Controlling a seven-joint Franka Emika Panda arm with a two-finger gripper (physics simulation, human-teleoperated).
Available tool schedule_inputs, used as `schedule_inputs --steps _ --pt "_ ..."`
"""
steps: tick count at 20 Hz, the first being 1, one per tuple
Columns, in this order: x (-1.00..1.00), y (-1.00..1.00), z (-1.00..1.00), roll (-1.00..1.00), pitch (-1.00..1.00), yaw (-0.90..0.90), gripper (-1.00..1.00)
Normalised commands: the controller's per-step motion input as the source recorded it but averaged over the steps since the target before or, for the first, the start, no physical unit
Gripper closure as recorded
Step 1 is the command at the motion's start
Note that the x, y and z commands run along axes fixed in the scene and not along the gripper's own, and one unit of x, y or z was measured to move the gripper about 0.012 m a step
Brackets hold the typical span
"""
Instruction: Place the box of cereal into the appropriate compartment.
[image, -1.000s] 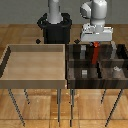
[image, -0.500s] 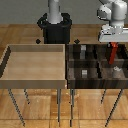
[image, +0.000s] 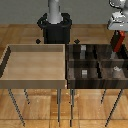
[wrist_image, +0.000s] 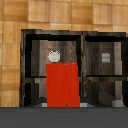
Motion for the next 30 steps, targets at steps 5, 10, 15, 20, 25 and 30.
schedule_inputs --steps 5,10,15,20,25,30 --pt "-0.8 0.0 0.0 0.0 0.0 0.0 1.0" --pt "0.0 -0.8 0.0 0.0 0.0 0.0 1.0" --pt "0.0 -0.2 0.0 0.0 0.0 0.0 1.0" --pt "-0.6 0.2 0.0 0.0 0.0 0.0 1.0" --pt "-1.0 0.0 0.0 0.0 0.0 0.0 1.0" --pt "-0.2 0.0 -0.8 0.0 0.0 0.0 1.0"
